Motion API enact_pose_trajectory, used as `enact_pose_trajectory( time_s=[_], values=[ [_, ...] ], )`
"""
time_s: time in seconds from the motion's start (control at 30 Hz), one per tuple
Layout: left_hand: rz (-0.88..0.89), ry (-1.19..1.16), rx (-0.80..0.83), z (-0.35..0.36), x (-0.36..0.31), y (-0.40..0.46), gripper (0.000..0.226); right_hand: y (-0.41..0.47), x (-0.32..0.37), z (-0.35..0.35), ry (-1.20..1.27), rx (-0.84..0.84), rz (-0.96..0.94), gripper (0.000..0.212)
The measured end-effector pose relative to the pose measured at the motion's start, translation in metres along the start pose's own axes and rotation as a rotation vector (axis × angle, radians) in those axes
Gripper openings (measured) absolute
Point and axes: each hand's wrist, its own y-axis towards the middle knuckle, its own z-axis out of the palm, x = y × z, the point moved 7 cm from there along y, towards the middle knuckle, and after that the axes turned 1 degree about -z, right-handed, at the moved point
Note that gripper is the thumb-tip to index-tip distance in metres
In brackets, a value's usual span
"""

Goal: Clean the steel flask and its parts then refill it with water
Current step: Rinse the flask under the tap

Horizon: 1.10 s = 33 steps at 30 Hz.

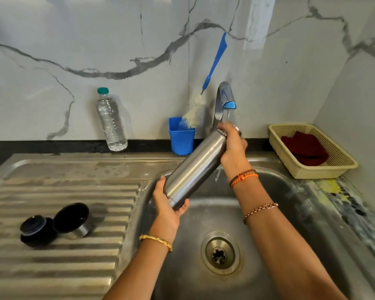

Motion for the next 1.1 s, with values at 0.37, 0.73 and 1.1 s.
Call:
enact_pose_trajectory(
  time_s=[0.37,0.73,1.1],
  values=[
    [-0.394,0.086,0.071,-0.016,0.025,0.011,0.053,-0.001,0.011,0.008,-0.013,0.346,-0.059,0.048],
    [-0.617,0.110,0.176,-0.015,0.054,0.028,0.067,-0.019,0.019,0.040,-0.300,0.756,-0.134,0.030],
    [-0.379,0.027,0.009,-0.017,0.071,0.059,0.077,-0.012,-0.004,-0.012,-0.497,0.243,-0.262,0.072]
  ],
)
